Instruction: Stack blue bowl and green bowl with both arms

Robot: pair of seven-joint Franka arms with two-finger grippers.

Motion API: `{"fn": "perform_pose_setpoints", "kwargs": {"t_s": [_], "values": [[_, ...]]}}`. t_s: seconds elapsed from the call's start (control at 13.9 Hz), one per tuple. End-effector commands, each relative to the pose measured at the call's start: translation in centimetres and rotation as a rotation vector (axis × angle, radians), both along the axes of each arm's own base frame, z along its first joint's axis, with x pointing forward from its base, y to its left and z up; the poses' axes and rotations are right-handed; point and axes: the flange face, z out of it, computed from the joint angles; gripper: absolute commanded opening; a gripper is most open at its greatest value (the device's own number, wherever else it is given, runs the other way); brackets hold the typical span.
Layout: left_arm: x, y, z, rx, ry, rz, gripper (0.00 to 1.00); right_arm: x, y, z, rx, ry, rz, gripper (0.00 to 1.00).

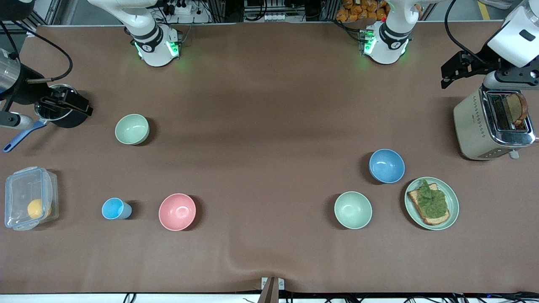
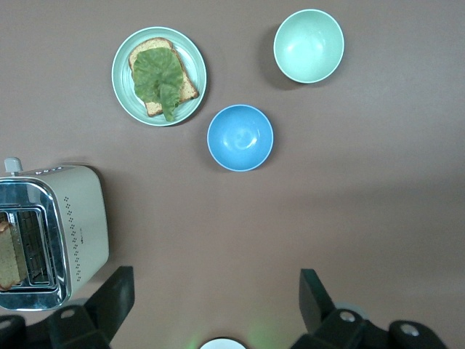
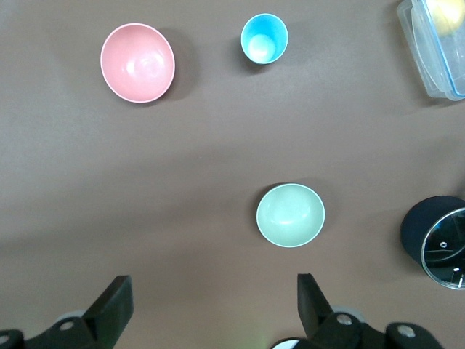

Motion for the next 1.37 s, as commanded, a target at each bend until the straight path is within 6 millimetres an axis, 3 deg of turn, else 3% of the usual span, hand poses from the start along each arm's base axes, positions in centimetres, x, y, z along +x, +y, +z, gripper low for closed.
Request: {"fn": "perform_pose_setpoints", "kwargs": {"t_s": [0.0,0.65,0.79,0.94,1.15,1.3], "values": [[-0.4,0.2,0.4,-0.008,0.004,-0.024,1.00,-0.4,0.1,0.7,-0.019,-0.013,0.007,1.00],[0.0,-0.4,-0.5,-0.006,0.026,-0.039,1.00,-0.2,-1.0,0.0,-0.010,-0.002,0.059,1.00],[0.4,-1.1,-1.2,0.027,0.036,-0.056,1.00,-0.1,-1.8,-2.3,-0.035,0.044,0.044,1.00],[0.5,-1.1,-1.1,0.031,0.034,-0.058,1.00,1.1,-4.5,-5.0,-0.040,0.093,-0.003,1.00],[1.2,-0.5,-2.1,0.020,0.054,-0.026,1.00,2.5,-6.6,-9.5,-0.019,0.166,-0.039,1.00],[2.5,-0.4,-4.3,0.029,0.093,-0.021,1.00,3.7,-7.3,-11.9,-0.023,0.167,-0.043,1.00]]}}
